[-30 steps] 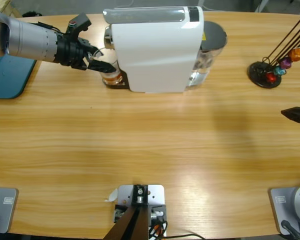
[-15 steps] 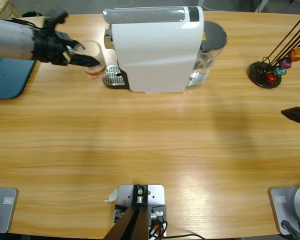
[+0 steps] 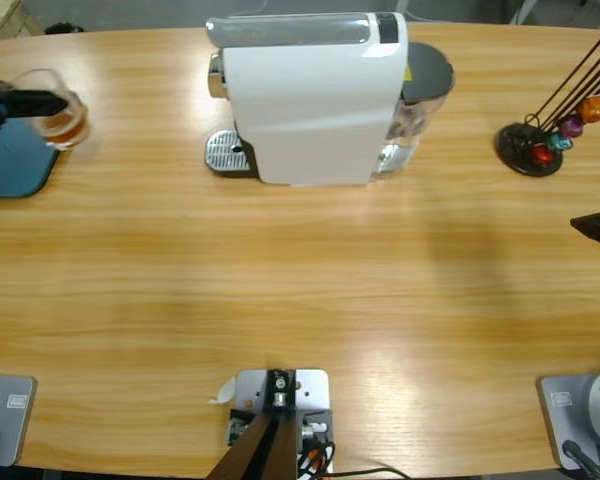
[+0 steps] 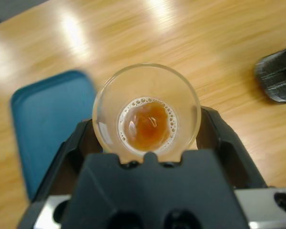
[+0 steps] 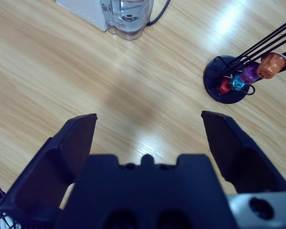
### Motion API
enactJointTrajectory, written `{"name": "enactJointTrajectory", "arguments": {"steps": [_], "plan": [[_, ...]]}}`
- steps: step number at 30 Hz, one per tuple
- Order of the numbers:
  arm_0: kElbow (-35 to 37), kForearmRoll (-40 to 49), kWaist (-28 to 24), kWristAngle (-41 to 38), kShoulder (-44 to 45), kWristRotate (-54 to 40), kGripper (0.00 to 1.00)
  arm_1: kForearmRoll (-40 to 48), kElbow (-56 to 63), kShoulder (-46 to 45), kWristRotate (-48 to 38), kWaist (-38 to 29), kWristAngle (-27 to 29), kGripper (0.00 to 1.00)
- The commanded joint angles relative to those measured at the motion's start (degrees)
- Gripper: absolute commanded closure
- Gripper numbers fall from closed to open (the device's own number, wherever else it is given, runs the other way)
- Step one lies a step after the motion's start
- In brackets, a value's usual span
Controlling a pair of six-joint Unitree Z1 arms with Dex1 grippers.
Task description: Pour coffee
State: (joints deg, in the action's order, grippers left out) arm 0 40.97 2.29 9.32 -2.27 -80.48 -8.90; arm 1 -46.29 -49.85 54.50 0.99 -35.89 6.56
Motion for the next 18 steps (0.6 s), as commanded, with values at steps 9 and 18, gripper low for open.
{"name": "enactJointTrajectory", "arguments": {"steps": [9,18], "plan": [[-3.7,-4.8,-11.5,9.8,-2.8,6.2,1.0,-0.3,1.4,-1.2,-0.4,-0.4,0.7,0.0],[-4.3,-11.5,-12.1,10.4,-9.4,6.2,1.0,-0.4,1.3,-0.9,-0.4,-0.4,0.7,0.0]]}}
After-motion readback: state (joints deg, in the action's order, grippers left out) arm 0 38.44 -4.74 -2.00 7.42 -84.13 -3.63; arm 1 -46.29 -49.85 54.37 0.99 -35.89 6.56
